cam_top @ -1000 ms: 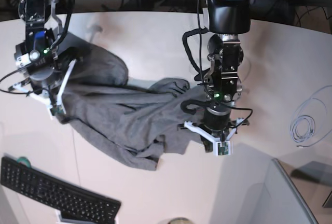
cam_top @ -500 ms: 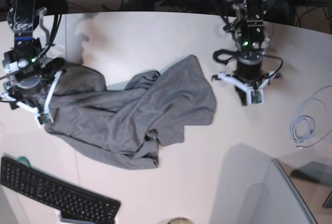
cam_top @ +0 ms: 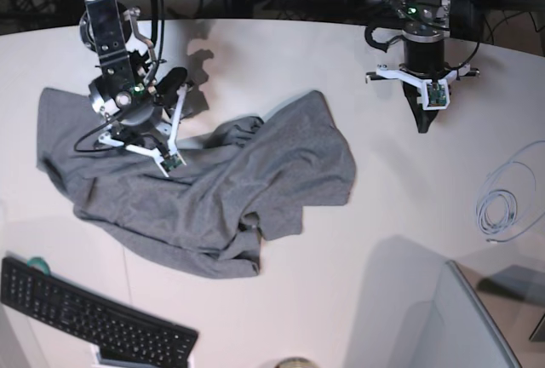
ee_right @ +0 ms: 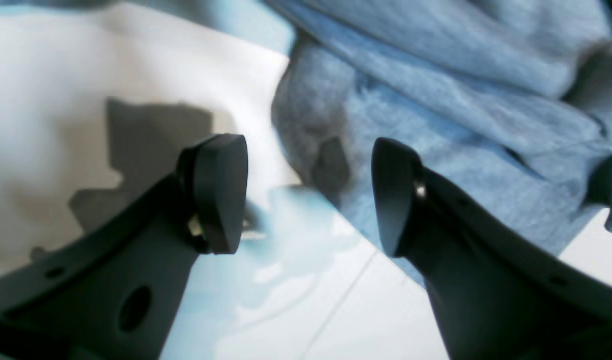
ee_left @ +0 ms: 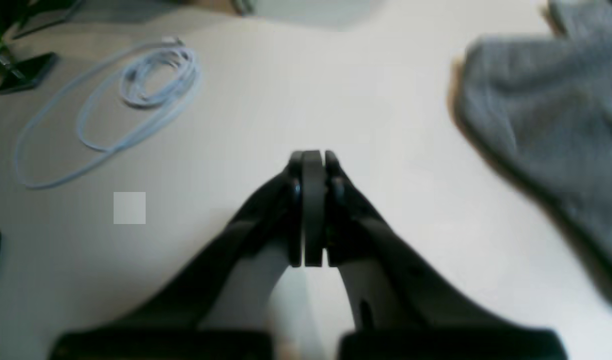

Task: Layout the t-shirt on the table in an organized manner, then fold the t-shirt properly
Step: 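Drag the shirt with the right gripper and release it flat, then move the left gripper to the shirt's bunched middle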

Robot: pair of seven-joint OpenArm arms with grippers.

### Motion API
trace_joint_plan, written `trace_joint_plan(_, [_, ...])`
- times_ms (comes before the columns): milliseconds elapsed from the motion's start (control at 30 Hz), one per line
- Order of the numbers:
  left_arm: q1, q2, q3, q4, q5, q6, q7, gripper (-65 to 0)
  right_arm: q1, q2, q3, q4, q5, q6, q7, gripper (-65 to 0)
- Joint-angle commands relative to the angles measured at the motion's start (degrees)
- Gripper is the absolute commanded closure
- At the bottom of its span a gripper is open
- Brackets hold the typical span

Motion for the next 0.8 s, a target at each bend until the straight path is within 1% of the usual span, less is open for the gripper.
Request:
trace_joint_plan(0, [0.4, 0.0, 1.4, 0.4, 0.1, -0.4, -1.3, 0.0, 1.4, 0.0, 0.5, 0.8, -0.6, -0.4, 0.6, -36.2])
trace_joint_plan(133, [0.1, -0.1, 8.6, -2.3, 0.7, -0.4, -1.3, 0.0, 3.0, -1.2, 0.1, -0.6, -0.6, -0.4, 0.6, -36.2])
trace_joint_plan(300, [-2.5, -0.1, 18.8, -8.5, 0.7, -0.4, -1.3, 0.0, 7.1, -1.6, 0.6, -9.5, -0.6, -0.4, 0.7, -35.9])
trace_joint_plan(333, [-2.9, -0.1, 20.4, -10.0, 0.7, -0.4, -1.3, 0.0, 7.7, -1.6, 0.6, -10.9, -0.6, -0.4, 0.9, -34.8])
trace_joint_plan(367, [-3.5, -0.1, 21.7, -11.3, 0.7, -0.4, -1.3, 0.0, 7.8, -1.6, 0.6, -12.1, -0.6, -0.4, 1.7, -31.7])
trace_joint_plan(400, [-4.6, 0.0, 23.1, -12.4, 0.7, -0.4, -1.3, 0.0, 7.8, -1.6, 0.6, -13.0, -0.6, -0.4, 3.1, -25.5])
trace_joint_plan(433, [-5.4, 0.1, 24.0, -13.5, 0.7, -0.4, -1.3, 0.0, 7.8, -1.6, 0.6, -13.6, -0.6, -0.4, 3.9, -17.7])
trace_joint_plan(467, [-6.4, 0.1, 25.1, -15.1, 0.5, -0.4, -1.3, 0.0, 7.8, -1.6, 0.6, -13.7, -0.6, -0.4, 4.3, -8.6])
trace_joint_plan(500, [-7.2, 0.1, 25.9, -16.3, 0.2, -0.4, -1.3, 0.0, 7.5, -1.6, 0.6, -13.6, -0.6, -0.4, 4.1, -3.9])
trace_joint_plan(567, [-9.4, 0.2, 26.7, -18.8, 0.2, -0.4, -1.3, 0.0, 5.7, -1.6, 0.3, -11.4, -0.6, -0.4, 3.1, -3.2])
trace_joint_plan(633, [-11.4, 0.3, 27.0, -20.5, 0.2, -0.3, -1.3, 0.0, 2.7, -1.6, -0.1, -6.1, -0.6, -0.4, 2.2, -3.2])
trace_joint_plan(667, [-12.3, 1.0, 26.7, -20.8, 0.1, -0.3, -1.3, 0.0, 0.6, -1.6, -0.1, -2.8, -0.6, -0.4, 1.3, -3.0])
trace_joint_plan(700, [-13.3, 1.8, 26.3, -20.8, 0.1, -0.3, -1.3, 0.0, -1.3, -1.6, -0.4, 0.6, -0.6, 0.4, 0.4, -3.0])
trace_joint_plan(767, [-15.0, 2.5, 26.2, -20.1, 0.1, -0.1, -1.3, 0.0, -4.6, -1.2, -1.6, 6.2, -0.6, 4.7, -1.9, -3.0])
